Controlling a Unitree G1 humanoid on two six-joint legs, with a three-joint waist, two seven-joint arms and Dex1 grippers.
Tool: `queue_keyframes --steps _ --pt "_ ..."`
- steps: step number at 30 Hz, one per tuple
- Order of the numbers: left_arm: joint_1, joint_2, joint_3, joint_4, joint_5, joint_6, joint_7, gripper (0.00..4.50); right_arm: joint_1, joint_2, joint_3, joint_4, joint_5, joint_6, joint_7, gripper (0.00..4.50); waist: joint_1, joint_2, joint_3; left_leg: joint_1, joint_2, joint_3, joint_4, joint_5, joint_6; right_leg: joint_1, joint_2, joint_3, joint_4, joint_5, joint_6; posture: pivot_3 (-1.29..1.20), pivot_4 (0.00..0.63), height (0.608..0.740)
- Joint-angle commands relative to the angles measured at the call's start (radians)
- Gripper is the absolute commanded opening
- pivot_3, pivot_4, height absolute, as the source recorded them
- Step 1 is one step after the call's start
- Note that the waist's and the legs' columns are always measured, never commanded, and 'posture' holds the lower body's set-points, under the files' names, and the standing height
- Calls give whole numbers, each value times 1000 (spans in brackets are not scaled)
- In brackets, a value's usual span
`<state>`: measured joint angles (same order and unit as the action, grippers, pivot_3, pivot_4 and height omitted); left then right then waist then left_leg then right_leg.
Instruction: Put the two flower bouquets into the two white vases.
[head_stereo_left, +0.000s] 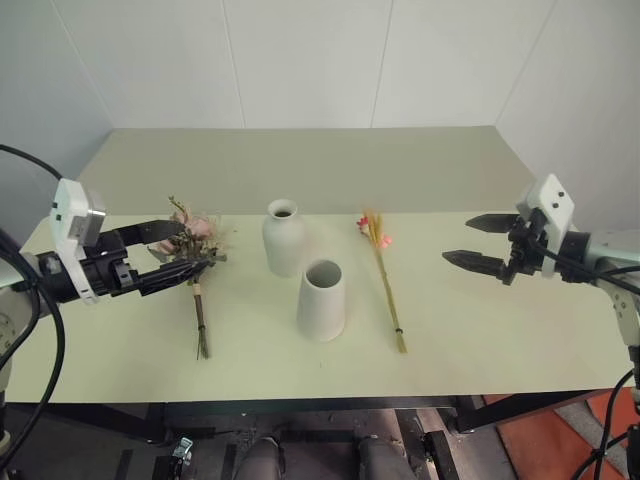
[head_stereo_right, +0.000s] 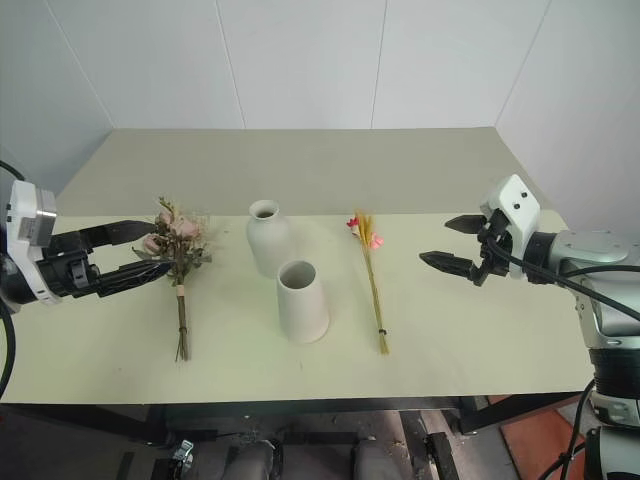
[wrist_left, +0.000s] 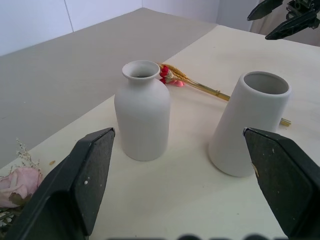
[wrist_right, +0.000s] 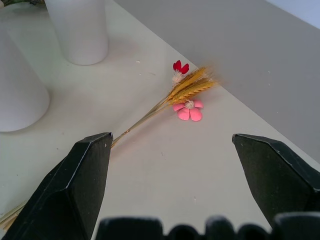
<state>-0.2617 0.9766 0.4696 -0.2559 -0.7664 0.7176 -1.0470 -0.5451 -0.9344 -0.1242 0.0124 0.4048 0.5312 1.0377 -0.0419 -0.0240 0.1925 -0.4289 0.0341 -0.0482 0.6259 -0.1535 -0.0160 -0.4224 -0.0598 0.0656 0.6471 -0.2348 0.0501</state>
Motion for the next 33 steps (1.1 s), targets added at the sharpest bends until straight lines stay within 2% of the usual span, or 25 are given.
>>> queue_keyframes --steps 1,10,17,21,25,32,33 --pt "-7 15 44 -27 -22 -14 3 4471 -19 -3 -22 -9 -2 -26 -2 4500 0 0 0 0 0 0 0 0 0 0 0 0 0 0 0 0 150 740" --pt "-8 21 46 -38 -41 -8 11 4471 -39 12 6 -4 -8 12 -15 4500 0 0 0 0 0 0 0 0 0 0 0 0 0 0 0 0 150 740" --pt "-36 16 23 -29 -51 -13 4 4471 -283 138 232 18 -49 572 -212 4500 -14 0 0 3 2 0 -1 0 0 0 2 1 1 2 -3 0 150 740" --pt "-44 15 17 -25 -52 -14 3 4471 -437 267 319 183 -109 736 -323 4500 -16 0 0 2 2 0 -1 0 0 -1 3 1 1 1 -4 0 150 740" --pt "-35 9 22 -41 -57 -11 11 4471 -522 350 432 332 -193 693 -358 4500 -13 0 0 0 1 0 -1 0 0 -2 2 1 1 5 -9 0 150 740" --pt "8 6 61 -86 -80 0 40 4471 -552 441 555 500 -299 524 -327 4500 -11 -1 0 -1 1 0 -1 0 0 -3 2 1 1 5 -8 0 150 740" --pt "16 6 67 -92 -84 1 44 4500 -546 446 559 502 -311 490 -324 4112 -12 -1 -1 0 1 0 -1 0 0 -2 3 1 1 5 -8 0 150 740"
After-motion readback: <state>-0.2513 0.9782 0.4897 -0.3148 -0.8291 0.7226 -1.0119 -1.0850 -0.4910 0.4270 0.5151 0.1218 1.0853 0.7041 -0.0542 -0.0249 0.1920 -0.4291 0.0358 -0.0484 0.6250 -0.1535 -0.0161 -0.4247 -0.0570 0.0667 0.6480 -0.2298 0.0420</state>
